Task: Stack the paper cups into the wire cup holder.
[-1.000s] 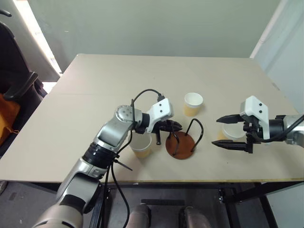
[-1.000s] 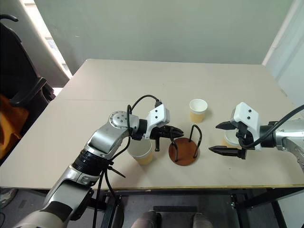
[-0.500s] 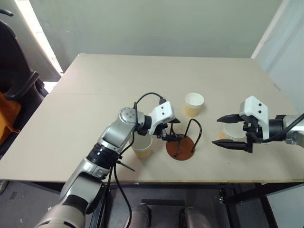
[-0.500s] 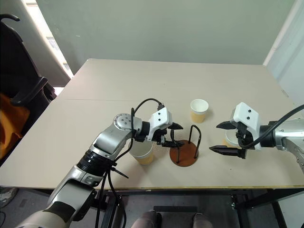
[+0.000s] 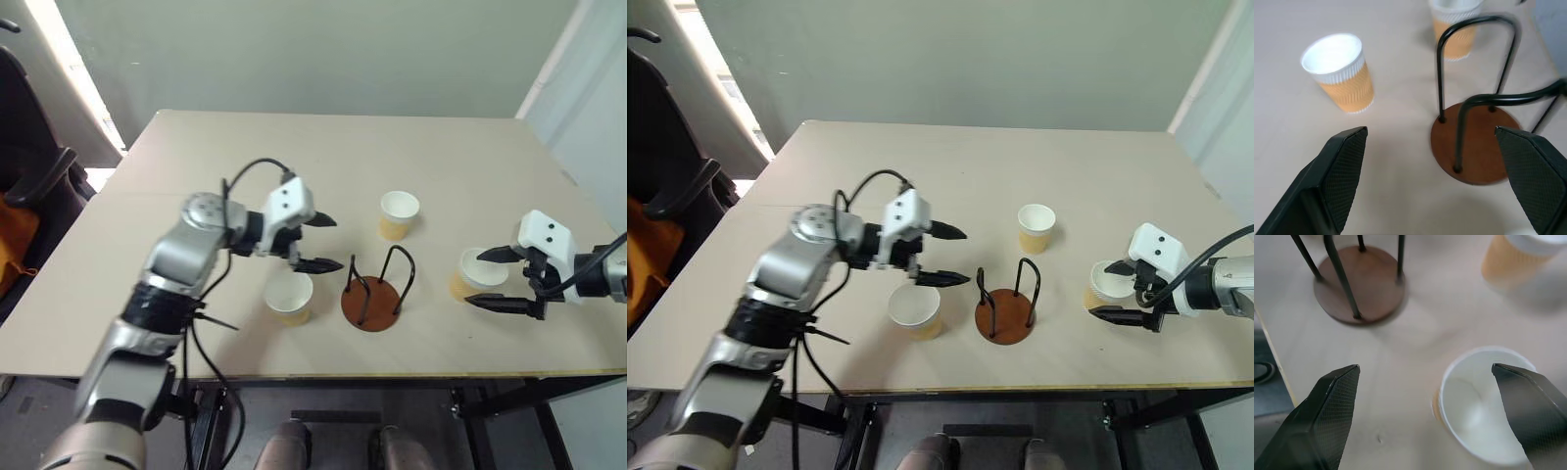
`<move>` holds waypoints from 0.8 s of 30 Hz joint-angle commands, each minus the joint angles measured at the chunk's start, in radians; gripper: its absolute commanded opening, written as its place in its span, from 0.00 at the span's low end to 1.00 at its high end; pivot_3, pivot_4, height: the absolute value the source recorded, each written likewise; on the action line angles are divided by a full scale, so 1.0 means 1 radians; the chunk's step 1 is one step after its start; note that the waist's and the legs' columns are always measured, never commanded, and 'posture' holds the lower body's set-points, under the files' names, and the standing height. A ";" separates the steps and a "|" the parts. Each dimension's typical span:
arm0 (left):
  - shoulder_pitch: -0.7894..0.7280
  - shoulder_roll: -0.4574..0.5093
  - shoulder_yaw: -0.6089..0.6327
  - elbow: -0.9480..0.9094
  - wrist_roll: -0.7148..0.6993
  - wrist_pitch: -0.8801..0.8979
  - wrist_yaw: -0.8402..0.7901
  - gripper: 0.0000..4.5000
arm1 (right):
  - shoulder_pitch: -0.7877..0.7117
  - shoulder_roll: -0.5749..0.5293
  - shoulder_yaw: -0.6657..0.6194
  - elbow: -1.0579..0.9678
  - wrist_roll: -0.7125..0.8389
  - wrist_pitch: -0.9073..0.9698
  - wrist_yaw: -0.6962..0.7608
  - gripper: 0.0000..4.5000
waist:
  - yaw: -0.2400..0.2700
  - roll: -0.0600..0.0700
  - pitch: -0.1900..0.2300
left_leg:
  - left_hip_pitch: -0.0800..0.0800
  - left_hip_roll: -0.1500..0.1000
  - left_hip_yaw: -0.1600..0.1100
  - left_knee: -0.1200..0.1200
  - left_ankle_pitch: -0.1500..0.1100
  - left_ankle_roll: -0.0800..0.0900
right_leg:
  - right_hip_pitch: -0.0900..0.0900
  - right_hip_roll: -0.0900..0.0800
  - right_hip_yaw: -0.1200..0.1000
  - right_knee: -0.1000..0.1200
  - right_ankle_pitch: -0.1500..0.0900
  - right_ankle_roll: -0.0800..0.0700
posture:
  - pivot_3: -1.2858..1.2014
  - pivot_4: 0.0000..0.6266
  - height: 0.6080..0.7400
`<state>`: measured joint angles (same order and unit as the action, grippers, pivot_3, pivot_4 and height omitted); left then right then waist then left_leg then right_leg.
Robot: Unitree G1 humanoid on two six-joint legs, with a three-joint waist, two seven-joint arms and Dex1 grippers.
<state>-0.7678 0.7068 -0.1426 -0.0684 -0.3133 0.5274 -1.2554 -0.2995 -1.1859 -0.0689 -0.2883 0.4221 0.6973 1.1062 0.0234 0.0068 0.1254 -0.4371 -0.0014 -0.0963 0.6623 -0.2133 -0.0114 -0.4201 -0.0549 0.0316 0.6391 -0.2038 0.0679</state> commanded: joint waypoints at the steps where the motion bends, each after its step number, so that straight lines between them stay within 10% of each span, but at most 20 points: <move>1: 0.054 0.076 0.092 -0.198 -0.106 0.093 -0.010 0.99 | -0.042 -0.005 0.044 0.025 -0.066 -0.029 -0.014 1.00 | -0.001 0.000 0.000 | 0.000 0.000 0.000 0.000 0.000 0.000 | 0.000 0.000 0.000 0.000 0.000 0.000 | 0.52 0.24 1.00; 7: 0.135 0.147 0.161 -0.373 -0.195 0.231 0.083 1.00 | -0.115 0.031 0.140 0.090 -0.145 -0.084 0.000 0.87 | 0.006 0.000 0.000 | 0.000 0.000 -0.001 0.000 -0.002 0.003 | 0.001 -0.001 0.000 0.000 -0.005 -0.006 | 0.52 0.24 1.00; 18: 0.172 0.197 0.177 -0.428 -0.248 0.276 0.169 1.00 | -0.215 0.011 0.246 0.112 -0.235 -0.206 0.169 0.01 | 0.004 0.000 0.000 | 0.002 0.001 -0.001 -0.001 -0.003 0.002 | 0.000 -0.001 -0.001 0.003 -0.005 -0.012 | 0.52 0.24 1.00; 24: 0.169 0.233 0.186 -0.414 -0.256 0.261 0.170 1.00 | -0.436 -0.036 0.251 0.099 -0.241 -0.316 0.369 0.01 | -0.001 0.001 0.000 | 0.002 0.001 -0.001 -0.001 -0.004 0.001 | -0.002 -0.001 -0.001 0.003 -0.005 -0.014 | 0.52 0.24 1.00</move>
<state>-0.5871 0.9267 0.0077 -0.4703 -0.5604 0.8043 -1.0854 -0.6683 -1.1931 0.2206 -0.1586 0.1659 0.4182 1.4186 0.0226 0.0082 0.1259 -0.4353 -0.0008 -0.0973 0.6604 -0.2168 -0.0111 -0.4230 -0.0559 0.0308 0.6428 -0.2087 0.0532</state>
